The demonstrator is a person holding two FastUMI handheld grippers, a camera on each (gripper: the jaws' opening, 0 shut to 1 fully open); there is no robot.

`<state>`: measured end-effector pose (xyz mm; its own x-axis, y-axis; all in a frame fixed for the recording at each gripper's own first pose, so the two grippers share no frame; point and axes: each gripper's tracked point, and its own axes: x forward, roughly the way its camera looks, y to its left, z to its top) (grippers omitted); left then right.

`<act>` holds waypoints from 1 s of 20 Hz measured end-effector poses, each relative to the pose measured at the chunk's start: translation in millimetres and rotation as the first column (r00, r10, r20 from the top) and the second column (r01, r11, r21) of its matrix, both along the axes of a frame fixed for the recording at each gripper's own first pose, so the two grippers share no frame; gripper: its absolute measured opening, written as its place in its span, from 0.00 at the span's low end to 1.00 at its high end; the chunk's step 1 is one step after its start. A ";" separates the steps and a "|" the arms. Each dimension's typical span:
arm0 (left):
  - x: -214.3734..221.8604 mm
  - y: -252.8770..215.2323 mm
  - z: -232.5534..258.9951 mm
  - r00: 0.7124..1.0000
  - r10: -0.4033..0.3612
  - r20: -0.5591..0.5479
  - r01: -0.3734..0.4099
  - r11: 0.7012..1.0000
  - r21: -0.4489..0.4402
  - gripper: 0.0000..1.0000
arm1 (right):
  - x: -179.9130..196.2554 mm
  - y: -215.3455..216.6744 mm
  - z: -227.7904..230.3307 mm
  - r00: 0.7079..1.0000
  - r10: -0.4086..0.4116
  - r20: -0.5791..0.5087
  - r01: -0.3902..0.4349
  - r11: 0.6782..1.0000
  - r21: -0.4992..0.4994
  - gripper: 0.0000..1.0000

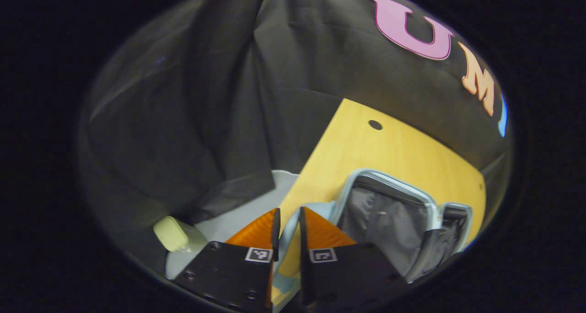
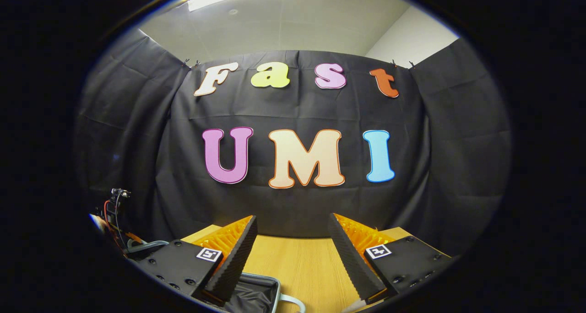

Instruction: First open the suitcase, pack the skin care products into it, and then close the suitcase.

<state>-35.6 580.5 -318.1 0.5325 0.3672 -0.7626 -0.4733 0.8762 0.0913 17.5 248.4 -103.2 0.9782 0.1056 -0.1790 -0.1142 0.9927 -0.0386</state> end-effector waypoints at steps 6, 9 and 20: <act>20.1 16.8 71.2 0.984 0.048 0.172 -0.082 0.977 0.198 0.91 | -3.8 -17.5 5.6 1.000 -0.004 0.007 0.004 1.000 -0.008 0.99; 29.0 -11.3 122.2 0.958 0.010 0.288 -0.089 0.961 0.263 0.91 | -3.7 -31.5 8.4 1.000 -0.001 0.009 0.001 1.000 0.004 0.99; -22.9 -146.5 297.6 0.821 -0.163 0.548 -0.042 0.939 0.343 0.94 | 0.6 -109.3 44.3 0.998 0.039 0.054 -0.042 0.997 0.061 0.99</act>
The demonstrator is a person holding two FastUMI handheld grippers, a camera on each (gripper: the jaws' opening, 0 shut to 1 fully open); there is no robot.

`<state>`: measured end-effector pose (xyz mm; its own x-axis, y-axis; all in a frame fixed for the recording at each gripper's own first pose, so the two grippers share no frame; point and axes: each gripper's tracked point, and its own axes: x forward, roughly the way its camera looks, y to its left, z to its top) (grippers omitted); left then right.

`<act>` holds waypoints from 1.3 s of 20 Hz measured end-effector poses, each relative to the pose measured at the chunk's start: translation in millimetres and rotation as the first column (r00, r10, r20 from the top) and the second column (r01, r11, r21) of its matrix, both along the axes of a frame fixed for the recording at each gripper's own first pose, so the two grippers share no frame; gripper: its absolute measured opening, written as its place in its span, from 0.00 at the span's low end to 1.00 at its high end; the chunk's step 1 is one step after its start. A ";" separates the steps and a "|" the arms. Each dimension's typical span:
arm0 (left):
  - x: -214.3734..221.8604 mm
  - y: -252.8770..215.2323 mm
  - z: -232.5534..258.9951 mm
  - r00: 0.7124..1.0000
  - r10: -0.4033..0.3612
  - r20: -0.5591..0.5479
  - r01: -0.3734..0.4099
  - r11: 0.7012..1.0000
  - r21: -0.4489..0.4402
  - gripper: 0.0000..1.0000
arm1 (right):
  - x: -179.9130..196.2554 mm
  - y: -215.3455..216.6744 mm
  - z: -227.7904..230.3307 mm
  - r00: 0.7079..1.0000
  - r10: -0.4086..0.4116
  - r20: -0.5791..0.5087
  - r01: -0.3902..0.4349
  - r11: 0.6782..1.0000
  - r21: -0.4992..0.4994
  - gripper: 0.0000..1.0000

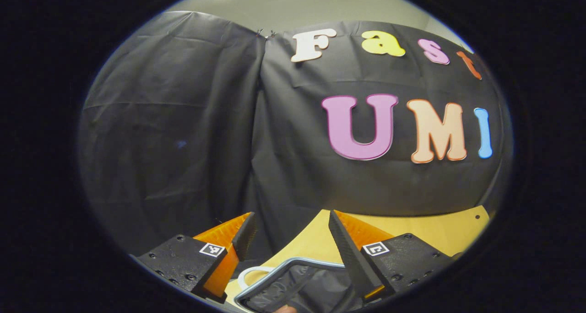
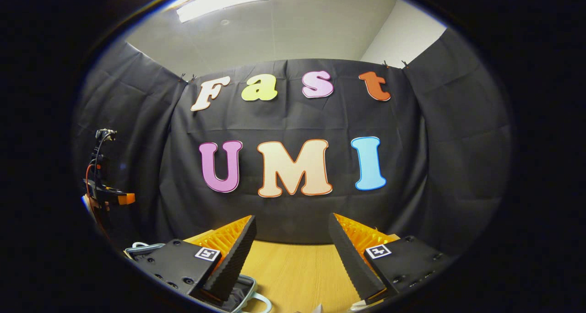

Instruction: First open the suitcase, pack the skin care products into it, and then close the suitcase.

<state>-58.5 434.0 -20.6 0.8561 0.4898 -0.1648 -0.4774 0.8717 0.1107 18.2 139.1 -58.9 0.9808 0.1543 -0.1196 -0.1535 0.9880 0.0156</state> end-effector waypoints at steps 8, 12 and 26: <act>-65.0 -98.5 52.0 0.983 -0.177 0.042 0.176 0.984 0.024 0.93 | 3.4 -63.6 19.9 0.998 -0.040 0.050 0.040 0.999 0.012 0.99; -42.0 -172.4 40.9 0.962 -0.269 0.041 0.269 0.963 0.006 0.93 | -0.3 -90.8 23.9 0.996 -0.060 0.060 0.060 0.998 0.007 0.99; -40.7 -353.5 -21.5 0.867 -0.497 -0.017 0.492 0.862 -0.120 0.93 | -30.1 -176.9 33.0 0.993 -0.093 0.074 0.096 0.994 -0.046 0.99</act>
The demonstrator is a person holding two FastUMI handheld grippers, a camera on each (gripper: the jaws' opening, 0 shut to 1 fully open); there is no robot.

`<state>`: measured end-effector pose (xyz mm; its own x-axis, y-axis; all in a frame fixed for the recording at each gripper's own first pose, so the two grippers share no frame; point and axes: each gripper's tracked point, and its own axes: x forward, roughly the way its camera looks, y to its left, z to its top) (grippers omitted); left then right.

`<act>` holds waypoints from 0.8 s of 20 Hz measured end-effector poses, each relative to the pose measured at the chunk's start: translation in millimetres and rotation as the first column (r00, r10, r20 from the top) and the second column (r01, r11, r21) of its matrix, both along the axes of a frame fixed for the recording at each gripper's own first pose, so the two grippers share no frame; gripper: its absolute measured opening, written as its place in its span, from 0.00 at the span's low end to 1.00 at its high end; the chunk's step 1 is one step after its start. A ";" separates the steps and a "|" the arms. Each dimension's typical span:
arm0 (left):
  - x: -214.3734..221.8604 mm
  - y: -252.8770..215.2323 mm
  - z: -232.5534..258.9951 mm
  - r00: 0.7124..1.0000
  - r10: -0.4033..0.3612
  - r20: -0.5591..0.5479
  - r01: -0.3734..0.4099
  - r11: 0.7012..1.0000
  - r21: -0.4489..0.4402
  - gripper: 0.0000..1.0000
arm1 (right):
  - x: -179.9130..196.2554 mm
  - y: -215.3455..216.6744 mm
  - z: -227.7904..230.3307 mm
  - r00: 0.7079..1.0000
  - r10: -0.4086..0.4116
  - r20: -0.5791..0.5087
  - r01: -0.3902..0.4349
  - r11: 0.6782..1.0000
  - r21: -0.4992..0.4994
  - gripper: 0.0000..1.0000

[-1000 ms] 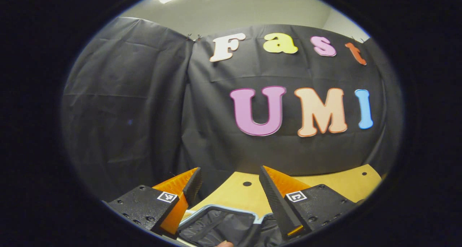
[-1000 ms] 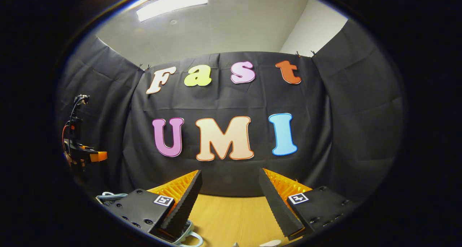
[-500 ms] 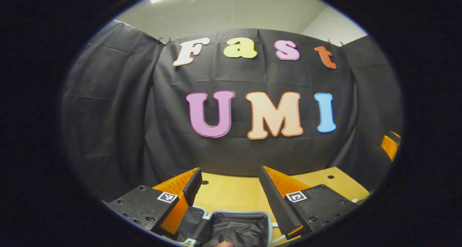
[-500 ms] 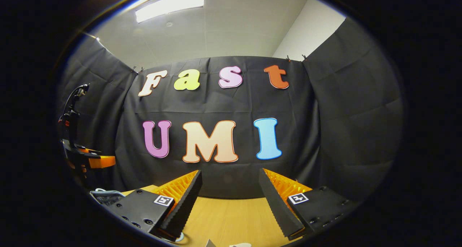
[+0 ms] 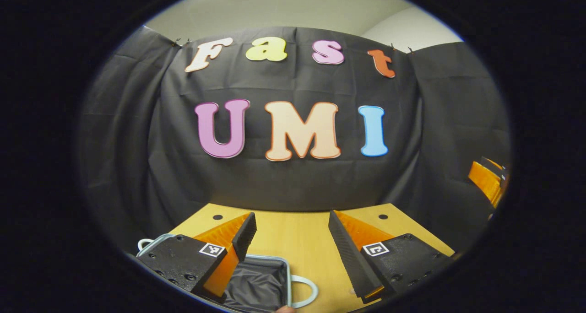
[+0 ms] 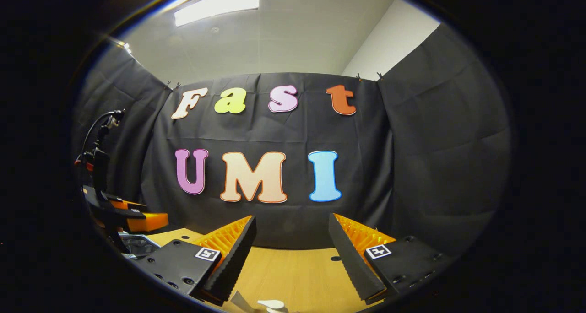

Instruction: First open the suitcase, pack the skin care products into it, and then close the suitcase.

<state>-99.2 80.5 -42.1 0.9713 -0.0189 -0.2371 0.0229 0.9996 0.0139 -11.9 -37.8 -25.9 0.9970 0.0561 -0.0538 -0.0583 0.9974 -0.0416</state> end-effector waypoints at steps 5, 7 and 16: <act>-5.0 -61.0 -49.2 0.989 -0.101 -0.103 0.098 0.994 -0.039 0.94 | -8.6 -31.7 -1.3 0.999 -0.042 -0.004 0.042 0.999 -0.012 0.99; -10.5 -80.3 -70.5 0.979 -0.136 -0.149 0.131 0.990 -0.043 0.94 | -11.3 -41.5 -3.1 0.998 -0.055 -0.009 0.055 0.998 -0.022 0.99; -35.2 -120.5 -160.4 0.913 -0.195 -0.359 0.162 0.979 -0.121 0.94 | -21.0 -64.1 -12.7 0.997 -0.072 -0.036 0.070 0.995 -0.065 0.99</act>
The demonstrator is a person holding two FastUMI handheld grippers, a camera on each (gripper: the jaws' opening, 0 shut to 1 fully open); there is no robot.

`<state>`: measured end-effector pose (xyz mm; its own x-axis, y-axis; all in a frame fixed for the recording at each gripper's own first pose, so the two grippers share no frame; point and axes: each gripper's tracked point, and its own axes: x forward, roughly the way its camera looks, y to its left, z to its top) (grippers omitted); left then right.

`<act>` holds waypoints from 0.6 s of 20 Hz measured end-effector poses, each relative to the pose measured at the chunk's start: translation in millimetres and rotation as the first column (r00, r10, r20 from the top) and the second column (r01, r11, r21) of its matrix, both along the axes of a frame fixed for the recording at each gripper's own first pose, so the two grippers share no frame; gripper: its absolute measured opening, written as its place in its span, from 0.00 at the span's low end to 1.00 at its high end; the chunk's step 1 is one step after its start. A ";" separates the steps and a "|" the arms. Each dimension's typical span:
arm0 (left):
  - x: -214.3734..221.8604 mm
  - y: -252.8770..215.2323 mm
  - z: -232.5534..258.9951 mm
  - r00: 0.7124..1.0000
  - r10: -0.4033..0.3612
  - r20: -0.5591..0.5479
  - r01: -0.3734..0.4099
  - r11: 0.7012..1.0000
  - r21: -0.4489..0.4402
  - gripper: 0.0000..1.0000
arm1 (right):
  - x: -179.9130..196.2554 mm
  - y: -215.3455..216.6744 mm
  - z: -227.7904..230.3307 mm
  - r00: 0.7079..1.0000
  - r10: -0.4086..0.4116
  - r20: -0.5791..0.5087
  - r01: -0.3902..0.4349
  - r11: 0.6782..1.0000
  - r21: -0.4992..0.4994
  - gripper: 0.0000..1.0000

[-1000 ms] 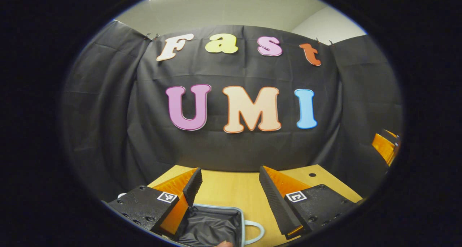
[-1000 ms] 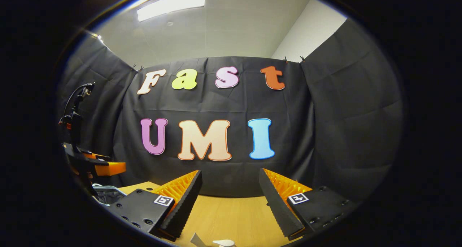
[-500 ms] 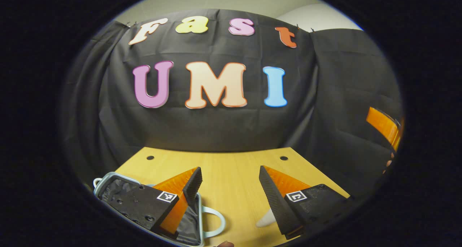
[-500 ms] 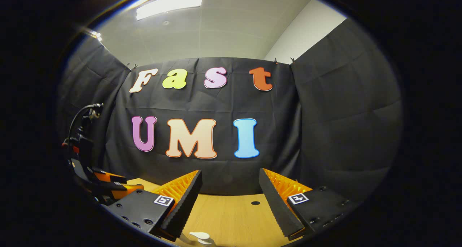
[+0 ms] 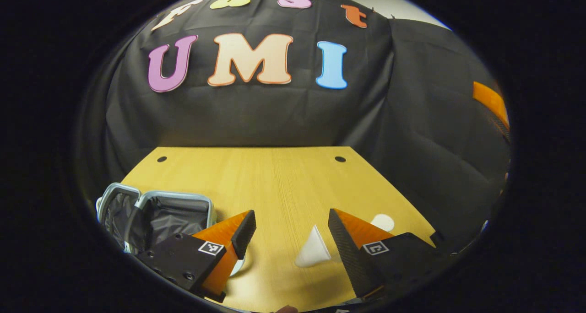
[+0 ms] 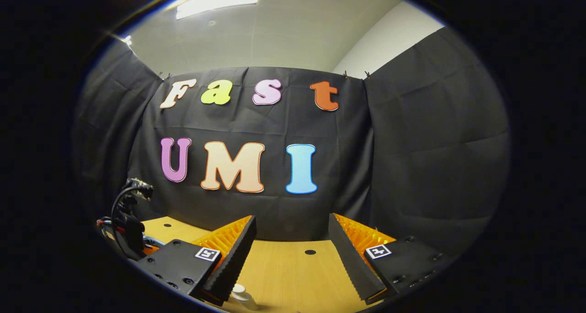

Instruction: First open the suitcase, pack the skin care products into it, and then close the suitcase.

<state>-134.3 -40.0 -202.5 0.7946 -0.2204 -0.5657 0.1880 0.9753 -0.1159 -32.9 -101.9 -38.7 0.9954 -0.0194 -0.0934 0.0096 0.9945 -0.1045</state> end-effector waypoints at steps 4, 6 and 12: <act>-15.1 -12.5 -35.4 0.998 -0.013 -0.069 0.012 1.000 -0.011 0.96 | -4.8 -6.9 -4.6 1.000 -0.007 -0.015 0.007 1.000 -0.014 0.99; -20.5 -18.7 -53.1 0.994 -0.022 -0.111 0.020 1.000 -0.018 0.94 | -6.5 -8.5 -5.8 1.000 -0.010 -0.019 0.010 1.000 -0.022 0.99; -29.2 -27.0 -105.4 0.977 -0.026 -0.212 0.022 1.000 -0.021 0.92 | -6.2 -7.9 -7.4 1.000 -0.010 -0.022 0.009 0.999 -0.047 0.99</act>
<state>-163.5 -67.0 -307.9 0.6509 -0.2504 -0.7167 0.1807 0.9680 -0.1741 -39.1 -109.8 -46.0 0.9929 -0.0341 -0.1144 0.0165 0.9884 -0.1509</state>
